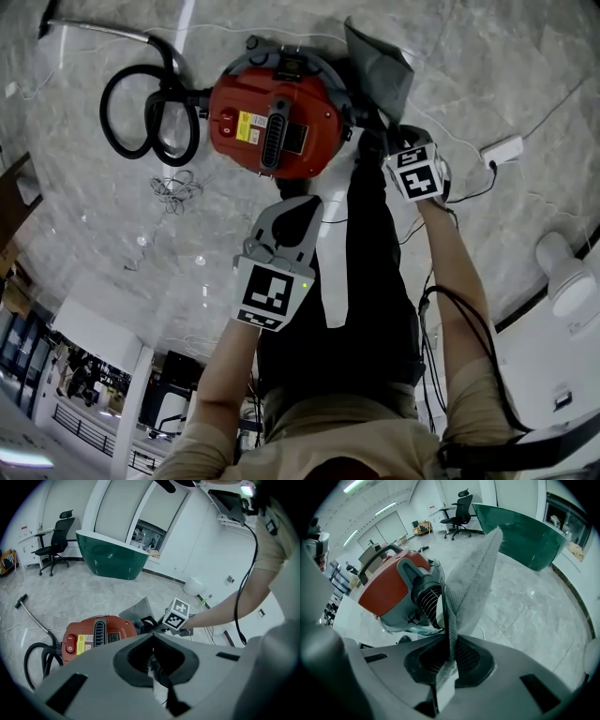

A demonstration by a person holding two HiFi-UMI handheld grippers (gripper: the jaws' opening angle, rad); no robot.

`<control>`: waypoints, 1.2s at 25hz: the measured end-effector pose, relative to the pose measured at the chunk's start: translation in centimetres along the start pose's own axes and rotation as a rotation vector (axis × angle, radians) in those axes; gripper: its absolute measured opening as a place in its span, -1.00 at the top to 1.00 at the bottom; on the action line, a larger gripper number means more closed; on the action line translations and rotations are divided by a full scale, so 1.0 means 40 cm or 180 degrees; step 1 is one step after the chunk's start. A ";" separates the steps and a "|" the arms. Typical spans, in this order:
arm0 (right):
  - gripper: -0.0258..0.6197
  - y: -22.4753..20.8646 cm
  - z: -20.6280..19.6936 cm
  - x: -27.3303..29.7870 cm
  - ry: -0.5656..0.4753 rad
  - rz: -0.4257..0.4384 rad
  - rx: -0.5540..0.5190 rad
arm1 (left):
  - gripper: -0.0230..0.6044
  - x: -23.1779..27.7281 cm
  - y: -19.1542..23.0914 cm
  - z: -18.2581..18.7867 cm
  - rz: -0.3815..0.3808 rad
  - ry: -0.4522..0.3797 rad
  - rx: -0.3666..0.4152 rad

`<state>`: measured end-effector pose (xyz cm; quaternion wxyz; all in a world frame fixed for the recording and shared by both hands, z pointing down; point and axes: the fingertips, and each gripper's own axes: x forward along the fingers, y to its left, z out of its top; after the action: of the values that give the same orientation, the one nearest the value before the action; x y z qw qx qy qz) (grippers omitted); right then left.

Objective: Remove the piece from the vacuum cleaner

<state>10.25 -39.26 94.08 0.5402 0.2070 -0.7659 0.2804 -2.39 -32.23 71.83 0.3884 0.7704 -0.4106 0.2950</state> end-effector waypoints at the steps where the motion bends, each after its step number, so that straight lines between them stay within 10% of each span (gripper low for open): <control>1: 0.84 -0.002 -0.001 0.001 0.0003 -0.0003 0.0018 | 0.92 0.000 0.000 0.001 -0.0002 -0.0004 0.0003; 19: 0.84 -0.173 -0.004 -0.063 -0.0063 -0.0365 0.0502 | 0.92 0.002 0.005 0.009 -0.0026 -0.0052 -0.0071; 30: 0.84 -0.217 0.002 -0.197 -0.0611 -0.0159 0.1815 | 0.92 -0.052 0.005 0.078 0.0008 -0.0159 0.0128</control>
<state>18.18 -45.75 88.41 0.3921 0.3947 -0.6985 0.4500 -3.16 -34.09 68.68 0.3621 0.7847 -0.4152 0.2843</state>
